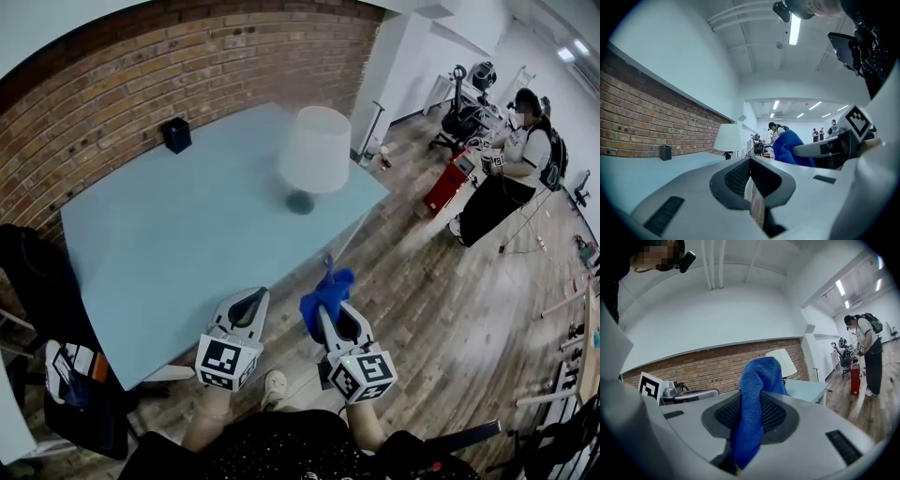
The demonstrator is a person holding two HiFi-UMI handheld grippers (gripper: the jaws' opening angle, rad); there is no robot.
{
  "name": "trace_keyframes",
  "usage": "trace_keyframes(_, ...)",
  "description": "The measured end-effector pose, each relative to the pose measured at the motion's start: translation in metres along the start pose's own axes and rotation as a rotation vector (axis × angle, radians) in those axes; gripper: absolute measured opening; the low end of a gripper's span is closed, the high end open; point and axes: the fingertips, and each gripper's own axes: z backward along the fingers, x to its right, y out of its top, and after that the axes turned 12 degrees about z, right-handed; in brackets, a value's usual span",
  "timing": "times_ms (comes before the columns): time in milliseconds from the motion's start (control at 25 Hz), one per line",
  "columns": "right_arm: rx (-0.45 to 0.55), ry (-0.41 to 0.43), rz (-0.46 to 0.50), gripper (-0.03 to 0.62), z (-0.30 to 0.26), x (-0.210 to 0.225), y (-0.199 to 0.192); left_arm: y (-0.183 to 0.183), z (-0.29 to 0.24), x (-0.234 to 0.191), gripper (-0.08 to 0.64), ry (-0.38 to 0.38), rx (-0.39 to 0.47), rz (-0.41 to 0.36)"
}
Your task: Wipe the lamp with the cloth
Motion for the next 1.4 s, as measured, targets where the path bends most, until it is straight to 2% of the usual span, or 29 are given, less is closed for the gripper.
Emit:
trace_keyframes(400,0.025,0.042,-0.004,0.095,-0.041,0.054,0.0,0.002,-0.061,-0.01,0.009,0.05,0.024,-0.011)
trace_keyframes(600,0.048,0.087,-0.022,0.095,-0.048,0.059,0.0,0.001,-0.071,-0.014,0.009,0.073,0.018,-0.02)
trace_keyframes(840,0.048,0.069,-0.037,0.095,-0.051,0.079,0.003,-0.001,-0.088,-0.014,0.009,0.076,-0.003,-0.024)
trace_keyframes(960,0.063,0.029,-0.066,0.095,-0.055,0.096,0.01,0.002,-0.102,-0.02,0.009,0.078,-0.016,-0.021)
trace_keyframes(1400,0.063,0.01,-0.059,0.095,-0.111,0.151,0.024,0.019,-0.194,-0.045,0.009,0.017,-0.008,-0.034)
